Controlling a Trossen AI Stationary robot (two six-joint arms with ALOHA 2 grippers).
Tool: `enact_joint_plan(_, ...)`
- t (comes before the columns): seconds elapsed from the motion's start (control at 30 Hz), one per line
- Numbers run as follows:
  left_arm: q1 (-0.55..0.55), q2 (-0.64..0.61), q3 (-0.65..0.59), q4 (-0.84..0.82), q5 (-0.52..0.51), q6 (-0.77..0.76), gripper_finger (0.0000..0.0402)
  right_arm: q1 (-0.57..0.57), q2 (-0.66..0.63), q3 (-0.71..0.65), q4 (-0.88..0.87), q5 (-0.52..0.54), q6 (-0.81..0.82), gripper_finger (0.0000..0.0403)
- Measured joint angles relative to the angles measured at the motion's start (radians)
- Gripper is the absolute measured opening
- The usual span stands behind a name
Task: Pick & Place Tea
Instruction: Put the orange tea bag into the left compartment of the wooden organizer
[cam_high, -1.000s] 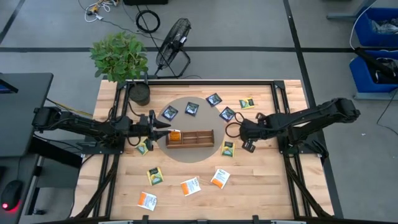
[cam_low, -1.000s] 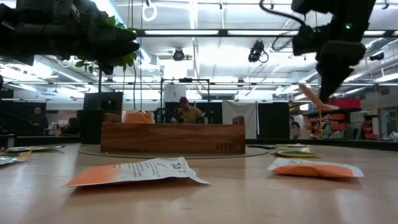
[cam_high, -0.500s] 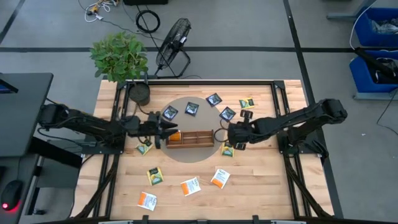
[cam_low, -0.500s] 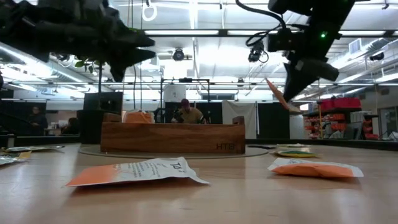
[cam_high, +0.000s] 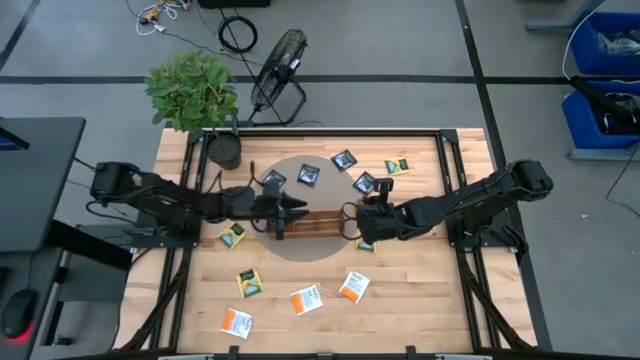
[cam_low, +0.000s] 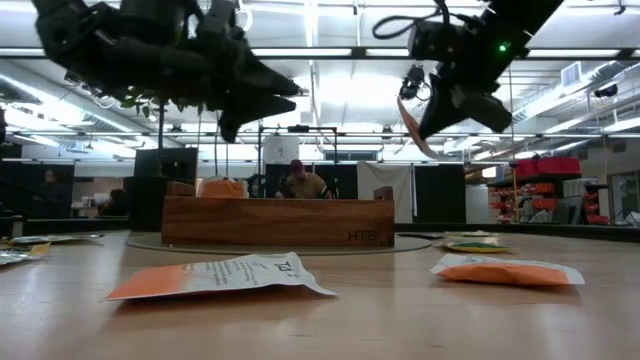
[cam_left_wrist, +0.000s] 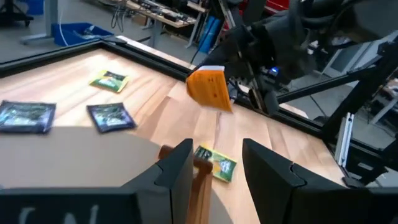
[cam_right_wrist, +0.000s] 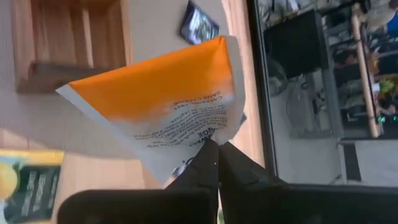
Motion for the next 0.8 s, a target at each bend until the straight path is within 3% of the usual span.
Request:
enact_joint_plan(0.43,0.0,0.175,0.188,0.007,0.03,0.034,0.0157,-0.033,0.0,0.0,0.16,0.007,-0.092,0.0)
enact_joint_plan(0.8,0.008,0.244,0.289,-0.013,0.053,0.055,0.0212,-0.045,0.0,0.0,0.192,0.008,-0.12,0.0)
